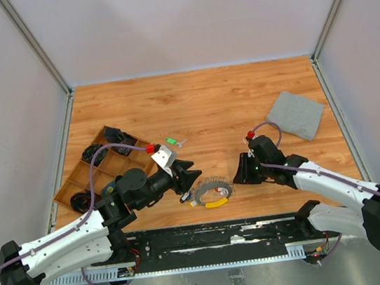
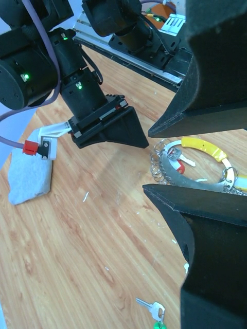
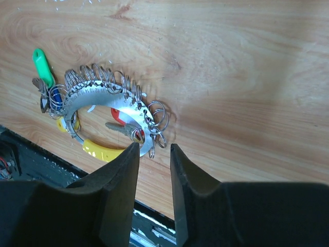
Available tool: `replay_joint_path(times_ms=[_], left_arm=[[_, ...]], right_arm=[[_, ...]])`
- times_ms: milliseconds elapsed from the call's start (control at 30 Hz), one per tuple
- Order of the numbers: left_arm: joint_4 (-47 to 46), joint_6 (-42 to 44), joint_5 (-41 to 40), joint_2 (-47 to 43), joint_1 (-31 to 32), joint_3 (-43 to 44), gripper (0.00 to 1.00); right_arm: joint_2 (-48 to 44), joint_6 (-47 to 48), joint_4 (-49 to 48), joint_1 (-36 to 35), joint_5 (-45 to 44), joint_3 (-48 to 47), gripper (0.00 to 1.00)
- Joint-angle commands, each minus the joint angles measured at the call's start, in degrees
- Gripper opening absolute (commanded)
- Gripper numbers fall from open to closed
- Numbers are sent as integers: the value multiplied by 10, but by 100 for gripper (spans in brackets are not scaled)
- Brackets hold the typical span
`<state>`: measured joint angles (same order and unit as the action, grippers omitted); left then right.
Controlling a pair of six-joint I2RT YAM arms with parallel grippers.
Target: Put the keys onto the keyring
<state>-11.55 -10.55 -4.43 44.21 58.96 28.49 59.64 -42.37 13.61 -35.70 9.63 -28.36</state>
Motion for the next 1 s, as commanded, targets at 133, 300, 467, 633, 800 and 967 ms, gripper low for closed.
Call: replay_joint_path(times_ms=[133, 300, 467, 633, 800, 967], left_arm=[[-15, -5, 11, 12, -3, 0, 47], [-15, -7, 13, 15, -3, 1, 47], [-18, -8, 14, 18, -3, 1, 47], [-16, -8, 16, 18, -4, 2, 47], [-15, -7, 15, 17, -3, 2, 47], [-16, -6, 15, 19, -3, 5, 47]], right_arm=[[51, 0, -78, 19, 56, 25, 33], [76, 15, -90, 29, 77, 34, 34], [104, 14, -118, 32, 109, 42, 32], [118, 8, -141, 32, 124, 49, 24], [102, 9, -151, 33, 126, 52, 10], [58, 36, -133, 33, 107, 46, 1]])
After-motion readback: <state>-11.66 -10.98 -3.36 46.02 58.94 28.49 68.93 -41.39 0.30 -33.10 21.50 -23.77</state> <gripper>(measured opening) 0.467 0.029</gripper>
